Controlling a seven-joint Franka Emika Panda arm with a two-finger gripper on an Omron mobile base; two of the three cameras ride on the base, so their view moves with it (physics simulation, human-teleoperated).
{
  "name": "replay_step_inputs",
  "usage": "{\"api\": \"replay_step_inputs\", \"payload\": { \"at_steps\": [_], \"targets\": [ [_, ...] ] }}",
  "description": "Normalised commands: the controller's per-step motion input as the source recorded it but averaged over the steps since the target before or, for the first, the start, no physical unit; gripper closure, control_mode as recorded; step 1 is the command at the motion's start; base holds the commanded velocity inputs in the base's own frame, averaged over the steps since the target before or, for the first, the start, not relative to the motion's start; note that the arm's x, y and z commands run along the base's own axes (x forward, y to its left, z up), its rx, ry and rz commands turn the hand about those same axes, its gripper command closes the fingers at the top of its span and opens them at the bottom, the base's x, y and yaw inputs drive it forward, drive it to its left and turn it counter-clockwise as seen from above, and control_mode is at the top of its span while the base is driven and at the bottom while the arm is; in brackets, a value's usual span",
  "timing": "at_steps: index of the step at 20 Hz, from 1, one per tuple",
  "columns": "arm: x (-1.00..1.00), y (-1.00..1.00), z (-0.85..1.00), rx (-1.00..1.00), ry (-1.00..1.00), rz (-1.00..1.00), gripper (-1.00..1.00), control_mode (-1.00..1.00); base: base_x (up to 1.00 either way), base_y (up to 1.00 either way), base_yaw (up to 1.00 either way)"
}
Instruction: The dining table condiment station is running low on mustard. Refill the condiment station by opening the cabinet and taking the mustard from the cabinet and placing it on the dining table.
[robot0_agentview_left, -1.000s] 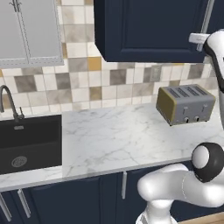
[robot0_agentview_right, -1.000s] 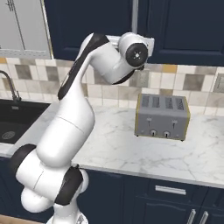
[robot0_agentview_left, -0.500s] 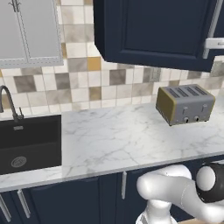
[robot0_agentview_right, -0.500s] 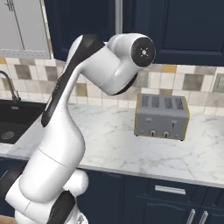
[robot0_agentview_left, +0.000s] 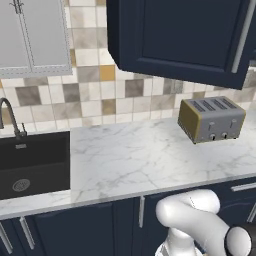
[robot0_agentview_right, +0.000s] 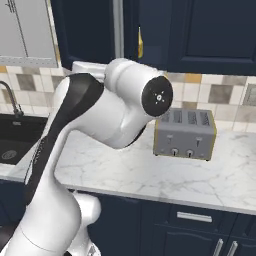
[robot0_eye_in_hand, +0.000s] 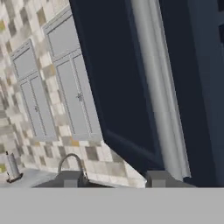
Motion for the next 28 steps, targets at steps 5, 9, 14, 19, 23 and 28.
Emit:
{"api": "replay_step_inputs", "payload": {
  "at_steps": [5,9,14,19,23,28],
  "targets": [
    [-0.73,-1.0,0.0,0.47,-0.08,0.0,-1.0,-1.0,0.0,0.0,0.0],
    [0.54,-0.98,-0.01,0.54,0.14,0.06,-1.0,-1.0,0.0,0.0,0.0],
    [1.0,-0.67,-0.18,0.43,0.2,0.24,-1.0,-1.0,0.0,0.0,0.0],
    [0.7,-0.22,-0.35,0.12,0.06,0.14,-1.0,-1.0,0.0,0.0,0.0],
    [0.61,-0.01,-0.4,0.0,0.04,0.07,-1.0,-1.0,0.0,0.0,0.0],
    [0.88,0.29,-0.23,-0.02,0.21,0.09,-1.0,-1.0,0.0,0.0,0.0]
  ]
}}
